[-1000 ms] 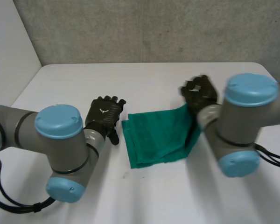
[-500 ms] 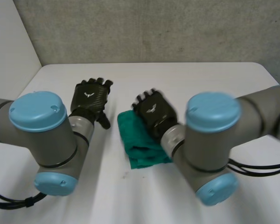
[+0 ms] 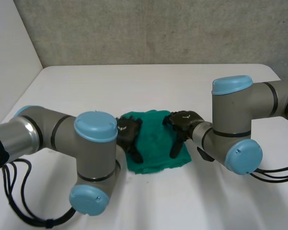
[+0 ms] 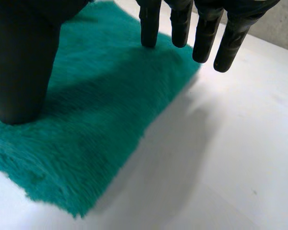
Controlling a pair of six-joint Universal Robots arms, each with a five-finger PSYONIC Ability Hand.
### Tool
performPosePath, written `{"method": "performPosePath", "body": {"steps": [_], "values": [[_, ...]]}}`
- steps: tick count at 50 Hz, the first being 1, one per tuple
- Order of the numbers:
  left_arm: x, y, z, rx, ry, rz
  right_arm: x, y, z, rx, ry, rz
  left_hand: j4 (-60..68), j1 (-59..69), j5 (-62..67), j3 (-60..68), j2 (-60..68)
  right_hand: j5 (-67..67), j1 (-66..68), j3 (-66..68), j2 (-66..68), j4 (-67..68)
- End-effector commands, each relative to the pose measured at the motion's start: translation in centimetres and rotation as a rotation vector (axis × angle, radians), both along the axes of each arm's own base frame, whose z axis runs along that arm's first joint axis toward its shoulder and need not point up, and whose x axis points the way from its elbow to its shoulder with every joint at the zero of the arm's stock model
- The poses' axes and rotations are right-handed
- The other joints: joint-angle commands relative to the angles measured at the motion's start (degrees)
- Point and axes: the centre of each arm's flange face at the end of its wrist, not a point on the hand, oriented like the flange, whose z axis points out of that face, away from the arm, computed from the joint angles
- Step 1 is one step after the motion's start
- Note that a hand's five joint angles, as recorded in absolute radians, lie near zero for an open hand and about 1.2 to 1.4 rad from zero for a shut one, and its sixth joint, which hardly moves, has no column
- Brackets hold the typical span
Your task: Fold the towel.
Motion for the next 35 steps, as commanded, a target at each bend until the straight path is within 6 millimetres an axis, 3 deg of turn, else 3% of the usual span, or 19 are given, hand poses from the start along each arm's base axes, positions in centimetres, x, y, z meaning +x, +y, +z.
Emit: {"method": "performPosePath", "body": {"steps": [1, 5, 11, 14, 17, 21, 25, 29, 35], "values": [[1.1, 1.0, 0.2, 0.038, -0.04, 0.008, -0.2, 0.2, 0.3, -0.044, 0.064, 0.015, 1.5, 2.3, 0.7, 1.1, 1.2, -4.0, -1.7, -2.1, -2.6, -3.2], [1.1, 1.1, 2.1, 0.007, -0.005, 0.002, -0.3, 0.3, 1.9, -0.082, 0.051, 0.015, 1.5, 2.3, 0.7, 1.1, 1.2, -4.0, -1.7, -2.1, -2.6, -3.2], [1.4, 0.7, 9.1, -0.132, 0.127, 0.015, -1.2, 0.3, 7.5, -0.236, -0.044, -0.032, 0.7, 1.5, -0.1, 0.3, 0.4, -4.0, -1.7, -2.1, -2.6, -3.2], [2.0, 0.4, 12.8, -0.212, 0.191, 0.032, -3.2, -0.7, 11.4, -0.383, -0.109, -0.14, 0.3, 1.1, -0.5, -0.1, 0.0, -4.0, -1.7, -2.1, -2.6, -3.2], [3.0, -0.4, 15.2, -0.261, 0.227, 0.061, -5.4, -1.0, 15.0, -0.506, -0.164, -0.261, 0.3, 1.1, -0.5, -0.1, 0.0, -4.0, -1.7, -2.1, -2.6, -3.2], [5.1, -0.7, 19.3, -0.299, 0.267, 0.059, -7.6, -0.8, 18.2, -0.586, -0.194, -0.361, 1.2, 2.0, 0.4, 0.8, 0.9, -4.0, -1.7, -2.1, -2.6, -3.2], [7.4, -0.9, 21.9, -0.262, 0.307, 0.067, -9.4, -0.4, 19.7, -0.6, -0.183, -0.403, 1.2, 2.0, 0.4, 0.8, 0.9, -4.0, -1.7, -2.1, -2.6, -3.2], [8.7, -1.1, 23.1, -0.256, 0.355, 0.088, -10.6, -0.3, 20.3, -0.579, -0.163, -0.419, 1.0, 1.8, 0.2, 0.6, 0.7, -4.0, -1.7, -2.1, -2.6, -3.2], [9.5, -0.6, 24.2, -0.285, 0.369, 0.102, -10.4, 0.1, 20.4, -0.558, -0.171, -0.369, 0.0, 0.8, -0.8, -0.4, -0.3, -4.0, -1.7, -2.1, -2.6, -3.2]]}}
